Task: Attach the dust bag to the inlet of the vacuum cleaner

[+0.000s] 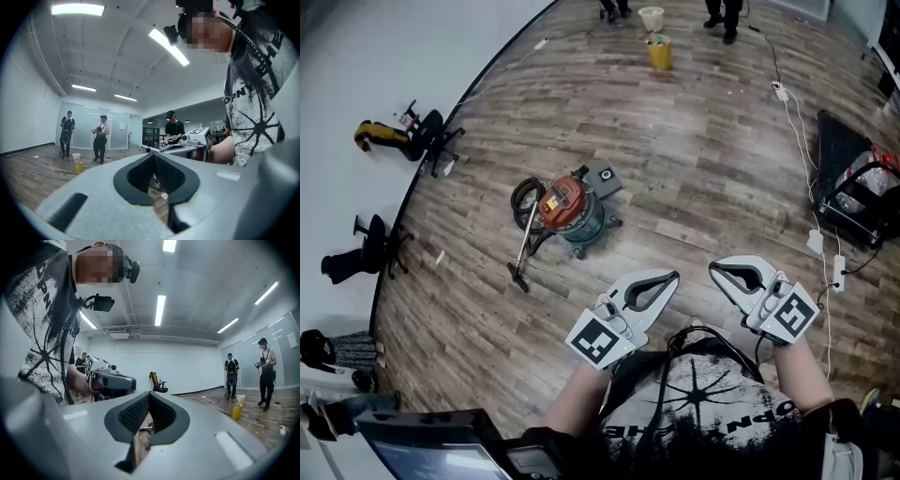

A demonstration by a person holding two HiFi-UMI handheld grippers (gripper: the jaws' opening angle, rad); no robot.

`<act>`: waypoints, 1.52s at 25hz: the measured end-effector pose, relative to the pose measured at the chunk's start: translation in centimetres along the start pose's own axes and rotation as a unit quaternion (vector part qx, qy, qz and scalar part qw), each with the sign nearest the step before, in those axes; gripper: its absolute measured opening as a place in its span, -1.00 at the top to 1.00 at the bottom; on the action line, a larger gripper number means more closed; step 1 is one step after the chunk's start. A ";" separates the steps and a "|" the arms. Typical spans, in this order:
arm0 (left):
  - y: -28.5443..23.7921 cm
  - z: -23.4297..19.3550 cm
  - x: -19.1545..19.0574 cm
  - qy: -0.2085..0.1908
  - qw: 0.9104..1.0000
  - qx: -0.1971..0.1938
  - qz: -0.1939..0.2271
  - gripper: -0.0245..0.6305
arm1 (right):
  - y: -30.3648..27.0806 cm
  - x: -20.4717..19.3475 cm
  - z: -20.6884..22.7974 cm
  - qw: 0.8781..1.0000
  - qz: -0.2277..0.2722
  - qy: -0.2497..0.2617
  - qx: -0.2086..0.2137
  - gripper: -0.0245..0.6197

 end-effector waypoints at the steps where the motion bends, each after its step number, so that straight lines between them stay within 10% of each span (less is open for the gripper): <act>1: -0.9 -0.2 0.3 -0.005 1.000 -0.001 0.001 0.94 | 0.1 0.0 0.9 1.000 0.002 -0.002 0.002 0.91; 12: -4.2 -5.4 -0.6 0.018 1.000 0.004 -0.002 0.94 | -2.7 -1.1 6.5 1.000 0.006 -0.016 0.004 0.91; 38: 1.8 -38.7 -2.0 0.033 0.998 -0.022 0.045 0.94 | -30.8 -0.3 21.0 0.998 -0.039 0.028 -0.035 0.91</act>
Point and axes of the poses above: the fingertips, and each gripper's own axes: y backward along the fingers, z to its right, x out of its top, the point moved 8 cm from there along y, backward along the fingers, and after that the axes turned 11 degrees about -x, right-handed, at the moved point
